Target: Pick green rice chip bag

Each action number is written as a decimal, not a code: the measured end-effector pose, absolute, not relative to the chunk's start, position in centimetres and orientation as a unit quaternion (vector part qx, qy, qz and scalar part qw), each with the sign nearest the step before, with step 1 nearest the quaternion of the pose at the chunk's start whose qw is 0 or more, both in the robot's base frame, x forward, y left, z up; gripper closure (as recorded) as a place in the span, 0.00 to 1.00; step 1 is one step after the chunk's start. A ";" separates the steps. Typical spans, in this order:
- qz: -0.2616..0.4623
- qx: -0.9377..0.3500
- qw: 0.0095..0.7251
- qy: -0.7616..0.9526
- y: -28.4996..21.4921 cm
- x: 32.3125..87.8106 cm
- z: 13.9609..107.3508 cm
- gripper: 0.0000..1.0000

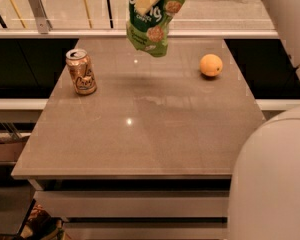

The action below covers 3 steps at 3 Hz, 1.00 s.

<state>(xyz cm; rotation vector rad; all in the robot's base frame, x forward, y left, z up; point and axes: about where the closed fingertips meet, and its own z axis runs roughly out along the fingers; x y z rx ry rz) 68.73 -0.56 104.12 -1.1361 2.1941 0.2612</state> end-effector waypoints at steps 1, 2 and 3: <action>0.094 -0.432 0.345 0.828 -0.9 68.3 106.3 1.00; 0.090 -0.434 0.362 0.820 -1.0 67.9 107.9 1.00; 0.090 -0.434 0.362 0.820 -0.9 67.9 107.9 1.00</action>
Offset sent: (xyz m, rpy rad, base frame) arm -0.0160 -0.0101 0.0609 0.0320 -0.1371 -0.0025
